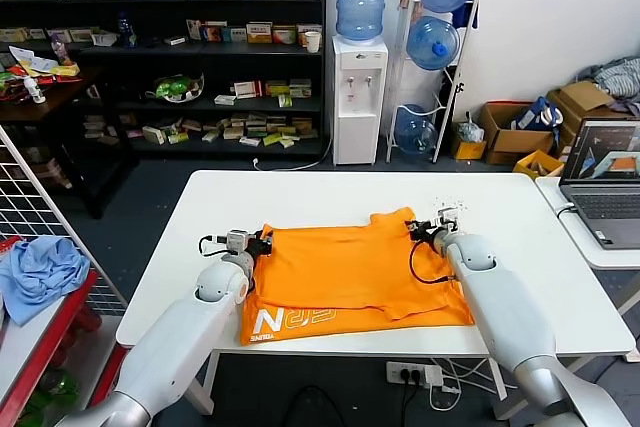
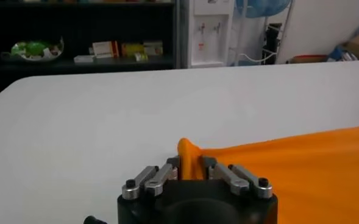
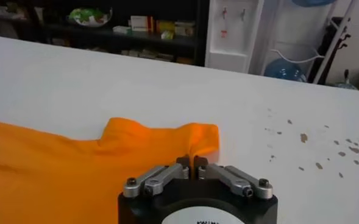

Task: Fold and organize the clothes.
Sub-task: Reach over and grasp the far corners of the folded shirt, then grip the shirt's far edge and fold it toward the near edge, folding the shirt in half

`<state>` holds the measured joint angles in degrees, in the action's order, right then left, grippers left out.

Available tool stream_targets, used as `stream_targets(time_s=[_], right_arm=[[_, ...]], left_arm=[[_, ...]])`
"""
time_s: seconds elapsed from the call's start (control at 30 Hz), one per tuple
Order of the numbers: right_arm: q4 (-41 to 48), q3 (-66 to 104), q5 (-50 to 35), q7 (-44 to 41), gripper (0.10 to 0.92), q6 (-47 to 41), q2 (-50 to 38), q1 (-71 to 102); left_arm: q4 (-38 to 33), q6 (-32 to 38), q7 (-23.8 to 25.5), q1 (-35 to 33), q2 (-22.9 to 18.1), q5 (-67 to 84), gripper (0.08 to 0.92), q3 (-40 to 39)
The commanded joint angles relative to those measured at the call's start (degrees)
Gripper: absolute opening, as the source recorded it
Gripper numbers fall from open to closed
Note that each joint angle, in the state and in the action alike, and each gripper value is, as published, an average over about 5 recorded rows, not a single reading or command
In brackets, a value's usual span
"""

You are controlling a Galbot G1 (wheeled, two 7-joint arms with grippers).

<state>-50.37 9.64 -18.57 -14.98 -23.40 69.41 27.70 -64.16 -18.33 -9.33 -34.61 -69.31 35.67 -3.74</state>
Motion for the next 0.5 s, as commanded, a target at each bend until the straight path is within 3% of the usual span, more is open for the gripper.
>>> stream_targets(time_s=[0.03,0.23,0.5], right_arm=[[-16.0,-0.5,-4.6,5.1,0.124,-1.4,-4.9,6.0],[-31.7,1.2,-8.5,10.7,0.124,-3.2,-9.9,15.4],[-48.0,5.0,-10.2,14.7,0.124,-6.0,-18.9,30.4]], left_arm=[[-8.2,0.5,-0.1,-3.3,2.7,0.9,0.237,0.5],[-16.3,3.9,0.0,-7.1,5.9,1.0,0.102,2.0],[-27.4,2.9,-2.3,-15.0,10.5,2.5,0.097,4.2]])
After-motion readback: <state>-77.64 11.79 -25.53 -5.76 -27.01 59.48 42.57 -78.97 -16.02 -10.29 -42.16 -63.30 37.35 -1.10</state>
